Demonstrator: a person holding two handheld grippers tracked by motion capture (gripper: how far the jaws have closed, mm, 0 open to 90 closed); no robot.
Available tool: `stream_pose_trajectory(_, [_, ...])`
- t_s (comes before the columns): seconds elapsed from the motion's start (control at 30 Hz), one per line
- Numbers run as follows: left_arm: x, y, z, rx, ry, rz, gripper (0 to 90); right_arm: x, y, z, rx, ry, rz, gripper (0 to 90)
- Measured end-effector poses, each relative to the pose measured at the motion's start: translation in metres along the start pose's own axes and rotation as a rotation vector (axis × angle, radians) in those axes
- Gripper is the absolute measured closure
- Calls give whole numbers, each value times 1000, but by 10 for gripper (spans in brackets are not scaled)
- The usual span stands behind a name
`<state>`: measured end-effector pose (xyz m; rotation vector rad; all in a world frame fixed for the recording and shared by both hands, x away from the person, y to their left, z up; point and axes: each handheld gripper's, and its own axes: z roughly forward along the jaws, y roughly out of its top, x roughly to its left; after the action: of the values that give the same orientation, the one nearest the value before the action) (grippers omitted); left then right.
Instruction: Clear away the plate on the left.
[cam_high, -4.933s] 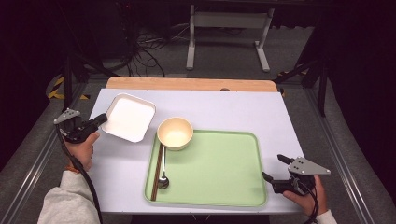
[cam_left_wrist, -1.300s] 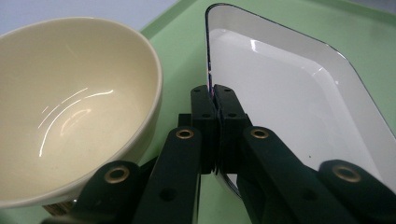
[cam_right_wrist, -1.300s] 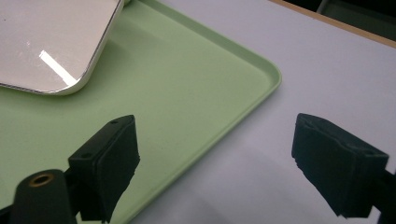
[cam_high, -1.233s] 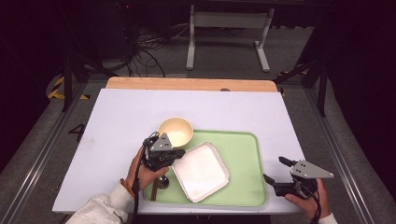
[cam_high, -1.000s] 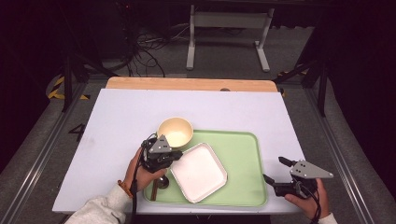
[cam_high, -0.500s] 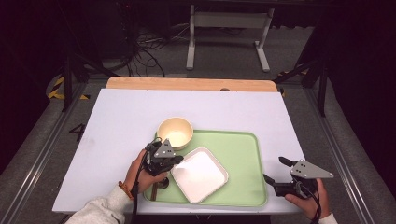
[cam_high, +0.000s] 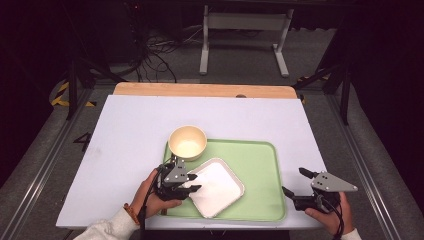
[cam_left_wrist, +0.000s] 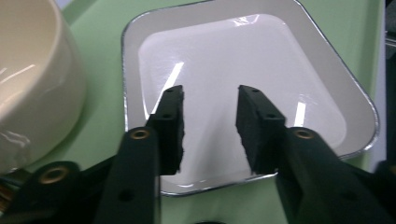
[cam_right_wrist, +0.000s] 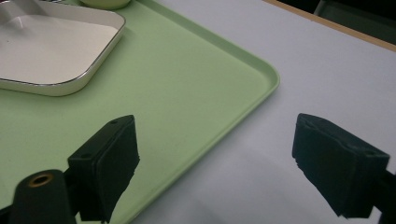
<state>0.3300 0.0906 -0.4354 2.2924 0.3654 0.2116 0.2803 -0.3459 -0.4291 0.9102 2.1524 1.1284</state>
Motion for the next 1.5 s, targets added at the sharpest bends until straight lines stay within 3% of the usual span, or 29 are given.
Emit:
stream_pose_trajectory(0.1, [-4, -3, 3, 28, -25, 18, 423, 0, 0, 0, 3, 1, 1, 142])
stream_pose_trajectory(0.27, [-13, -6, 8, 36, -48, 22, 394, 1, 0, 0, 5, 1, -4, 141])
stream_pose_trajectory(0.5, [-32, -1, 16, 48, -141, 67, 737, 1, 0, 0, 4, -1, -4, 142])
stream_pose_trajectory(0.6, [-39, -1, 20, 65, -180, 82, 802, 1, 0, 0, 4, 2, -3, 142])
stream_pose_trajectory(0.73, [-40, -3, 18, 77, -202, 78, 866, 1, 0, 1, 7, 3, -5, 142])
stream_pose_trajectory(0.87, [-38, -6, 16, 96, -208, 66, 881, 1, 0, 1, 8, 3, -3, 142])
stream_pose_trajectory(1.17, [-26, -27, -4, 88, -173, 4, 861, 1, 0, 2, 11, 5, -4, 143])
stream_pose_trajectory(1.5, [-18, -42, -20, 90, -137, -23, 838, 1, 0, 2, 12, 6, -5, 144])
